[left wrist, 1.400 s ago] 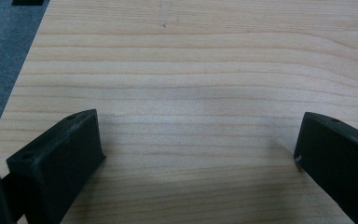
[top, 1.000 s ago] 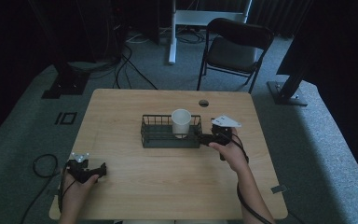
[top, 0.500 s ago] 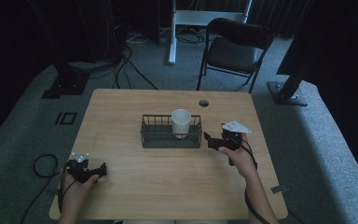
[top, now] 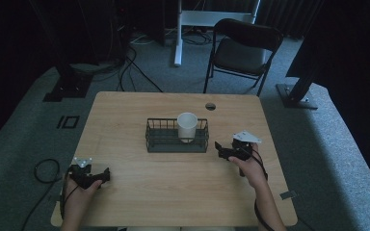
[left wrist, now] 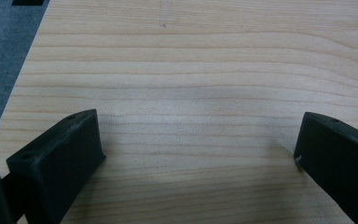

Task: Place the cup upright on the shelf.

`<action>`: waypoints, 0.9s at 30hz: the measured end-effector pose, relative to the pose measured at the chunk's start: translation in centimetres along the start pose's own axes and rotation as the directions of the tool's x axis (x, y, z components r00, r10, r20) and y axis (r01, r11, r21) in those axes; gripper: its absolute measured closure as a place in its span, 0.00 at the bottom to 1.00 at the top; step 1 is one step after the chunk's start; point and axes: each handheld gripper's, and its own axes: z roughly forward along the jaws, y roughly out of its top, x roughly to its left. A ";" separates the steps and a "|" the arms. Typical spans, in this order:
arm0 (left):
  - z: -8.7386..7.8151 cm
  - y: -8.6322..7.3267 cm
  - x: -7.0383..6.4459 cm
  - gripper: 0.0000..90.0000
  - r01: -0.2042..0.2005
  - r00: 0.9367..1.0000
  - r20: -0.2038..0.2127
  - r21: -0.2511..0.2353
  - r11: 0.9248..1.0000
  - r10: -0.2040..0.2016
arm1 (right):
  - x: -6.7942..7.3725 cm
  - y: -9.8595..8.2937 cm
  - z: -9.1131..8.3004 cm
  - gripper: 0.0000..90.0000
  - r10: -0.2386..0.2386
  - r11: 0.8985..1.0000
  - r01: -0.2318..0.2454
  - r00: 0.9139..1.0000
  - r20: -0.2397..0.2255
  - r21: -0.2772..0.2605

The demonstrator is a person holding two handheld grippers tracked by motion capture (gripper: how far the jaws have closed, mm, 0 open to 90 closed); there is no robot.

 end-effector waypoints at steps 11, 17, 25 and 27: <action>0.0 0.0 0.0 0.01 -0.001 1.000 0.000 0.000 1.000 0.001 | -1.1 -2.2 -0.1 0.13 0.002 0.999 -0.003 1.000 0.027 0.048; 0.0 0.0 0.0 0.01 -0.001 1.000 0.000 0.000 1.000 0.001 | -1.8 -3.0 -0.5 0.13 0.005 0.997 -0.008 0.999 0.036 0.079; 0.0 0.0 0.0 0.01 -0.001 1.000 -0.001 0.000 1.000 0.001 | -2.5 -4.0 -0.9 0.13 0.014 0.993 -0.021 0.998 0.057 0.120; 0.0 0.0 0.0 0.01 -0.001 1.000 -0.001 0.000 1.000 0.001 | -2.6 -4.1 -1.0 0.13 0.017 0.992 -0.024 0.998 0.062 0.121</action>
